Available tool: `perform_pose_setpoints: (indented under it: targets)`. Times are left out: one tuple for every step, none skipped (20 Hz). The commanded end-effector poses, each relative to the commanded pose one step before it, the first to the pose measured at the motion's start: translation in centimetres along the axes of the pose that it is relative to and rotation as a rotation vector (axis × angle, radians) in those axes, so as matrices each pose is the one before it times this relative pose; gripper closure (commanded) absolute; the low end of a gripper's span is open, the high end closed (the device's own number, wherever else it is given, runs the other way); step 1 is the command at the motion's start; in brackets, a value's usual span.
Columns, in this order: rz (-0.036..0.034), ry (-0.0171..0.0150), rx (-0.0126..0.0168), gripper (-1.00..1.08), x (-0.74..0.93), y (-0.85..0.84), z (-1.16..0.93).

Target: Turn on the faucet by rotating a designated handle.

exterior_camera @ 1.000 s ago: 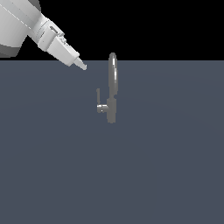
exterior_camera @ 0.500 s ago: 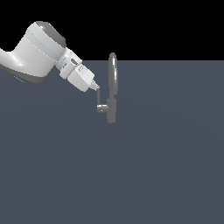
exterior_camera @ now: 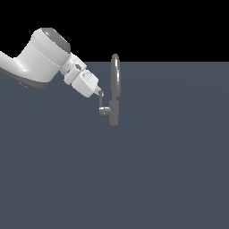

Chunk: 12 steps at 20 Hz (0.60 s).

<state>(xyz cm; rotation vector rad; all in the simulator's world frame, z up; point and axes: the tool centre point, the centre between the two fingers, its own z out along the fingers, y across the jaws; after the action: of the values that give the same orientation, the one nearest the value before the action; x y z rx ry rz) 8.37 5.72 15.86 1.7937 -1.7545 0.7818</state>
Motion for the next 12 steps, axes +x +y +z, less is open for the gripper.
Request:
perform_pose_setpoints:
  targets:
    - [-0.00050,-0.00036,0.00065,1.08,0.065,0.520,-0.139]
    - [0.00000,0.00000,0.00000,1.08,0.052,0.264,-0.048]
    - [0.00000,0.00000,0.00000,1.08,0.053,0.266,-0.049]
    - [0.00000,0.00000,0.00000,1.08,0.053,0.268,-0.049]
    - [0.00000,0.00000,0.00000,1.08,0.053,0.270,-0.050]
    - [0.00017,-0.00043,0.00014,1.08,0.070,0.275,-0.056]
    - [0.00000,0.00000,0.00000,1.08,0.054,0.274,-0.050]
    - [0.00000,0.00000,0.00000,1.08,0.054,0.276,-0.051]
    - [0.00000,0.00000,0.00000,1.08,0.055,0.277,-0.051]
    - [0.00000,0.00000,0.00000,1.08,0.055,0.279,-0.052]
    - [0.00000,0.00000,0.00000,1.08,0.055,0.281,-0.052]
    - [0.00000,0.00000,0.00000,1.08,0.056,0.283,-0.053]
